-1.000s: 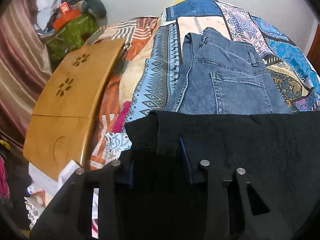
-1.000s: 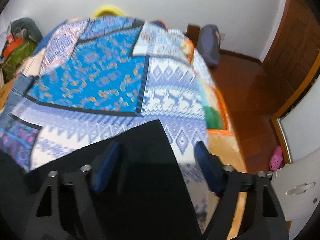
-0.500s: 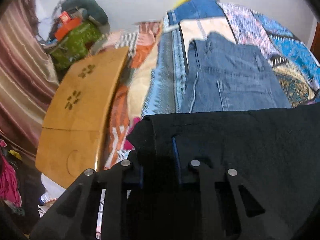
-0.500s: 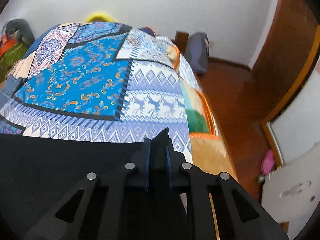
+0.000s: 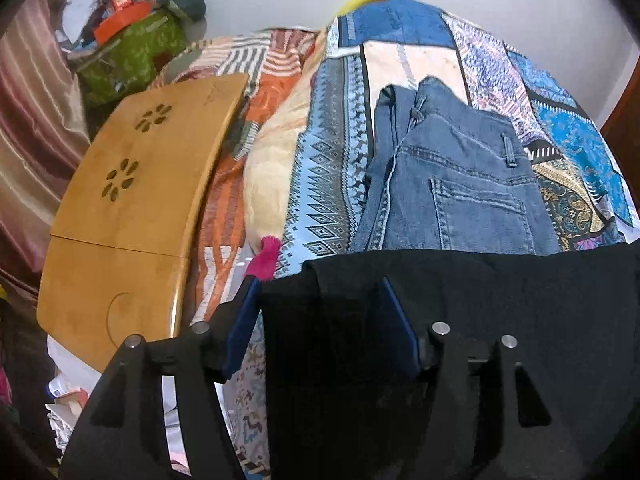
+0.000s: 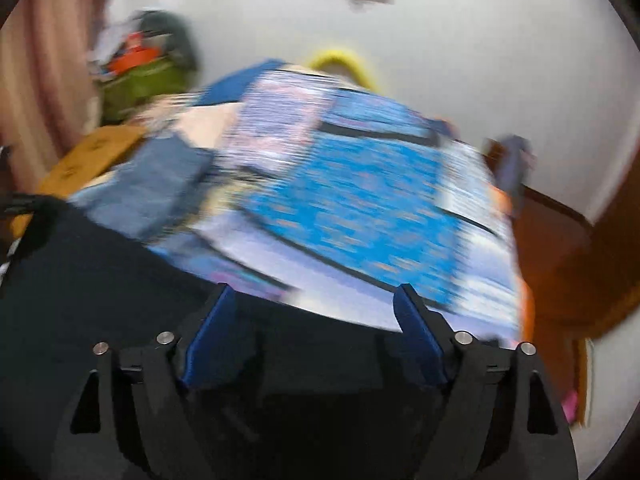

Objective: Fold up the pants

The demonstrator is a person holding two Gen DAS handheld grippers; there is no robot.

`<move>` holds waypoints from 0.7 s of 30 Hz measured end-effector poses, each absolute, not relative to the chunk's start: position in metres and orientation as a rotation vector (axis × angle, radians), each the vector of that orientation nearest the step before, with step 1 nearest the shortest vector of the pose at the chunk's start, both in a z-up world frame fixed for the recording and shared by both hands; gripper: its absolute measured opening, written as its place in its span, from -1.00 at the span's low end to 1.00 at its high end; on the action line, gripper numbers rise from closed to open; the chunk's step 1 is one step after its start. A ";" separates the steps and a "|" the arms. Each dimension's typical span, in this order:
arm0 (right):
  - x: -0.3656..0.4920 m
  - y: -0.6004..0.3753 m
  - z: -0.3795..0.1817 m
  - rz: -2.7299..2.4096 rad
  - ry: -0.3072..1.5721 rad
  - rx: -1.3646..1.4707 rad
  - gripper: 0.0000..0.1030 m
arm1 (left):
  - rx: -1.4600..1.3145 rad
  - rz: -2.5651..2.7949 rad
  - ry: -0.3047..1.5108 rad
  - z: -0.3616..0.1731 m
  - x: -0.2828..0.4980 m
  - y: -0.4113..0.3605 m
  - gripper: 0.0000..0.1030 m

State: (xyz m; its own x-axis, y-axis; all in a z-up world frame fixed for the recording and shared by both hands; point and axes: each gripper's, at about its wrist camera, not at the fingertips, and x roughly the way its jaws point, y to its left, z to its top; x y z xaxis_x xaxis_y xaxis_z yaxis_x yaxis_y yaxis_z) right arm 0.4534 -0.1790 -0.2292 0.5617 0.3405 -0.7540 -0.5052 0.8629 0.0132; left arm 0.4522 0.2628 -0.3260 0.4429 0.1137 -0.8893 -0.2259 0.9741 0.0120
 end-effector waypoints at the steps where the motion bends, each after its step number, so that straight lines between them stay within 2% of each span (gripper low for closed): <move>1: 0.454 -0.160 -0.231 0.556 0.842 -0.228 0.54 | -0.117 0.213 1.109 -0.330 0.455 0.262 0.18; 4: 0.451 -0.119 -0.242 0.681 0.872 -0.256 0.54 | -0.112 0.210 1.152 -0.342 0.462 0.260 0.17; 6: 0.452 -0.094 -0.252 0.755 0.898 -0.280 0.54 | -0.099 0.217 1.146 -0.345 0.461 0.258 0.08; 11: 0.455 -0.055 -0.266 0.829 0.926 -0.325 0.49 | -0.088 0.221 1.127 -0.339 0.455 0.253 -0.40; 17: 0.460 -0.029 -0.273 0.933 1.010 -0.334 0.41 | -0.016 0.205 1.094 -0.322 0.447 0.243 -0.63; 20: 0.464 -0.023 -0.279 0.956 1.063 -0.331 0.12 | -0.008 0.213 1.059 -0.310 0.439 0.243 -0.64; 21: 0.464 -0.023 -0.278 0.963 1.076 -0.318 -0.15 | -0.011 0.215 1.049 -0.306 0.437 0.243 -0.64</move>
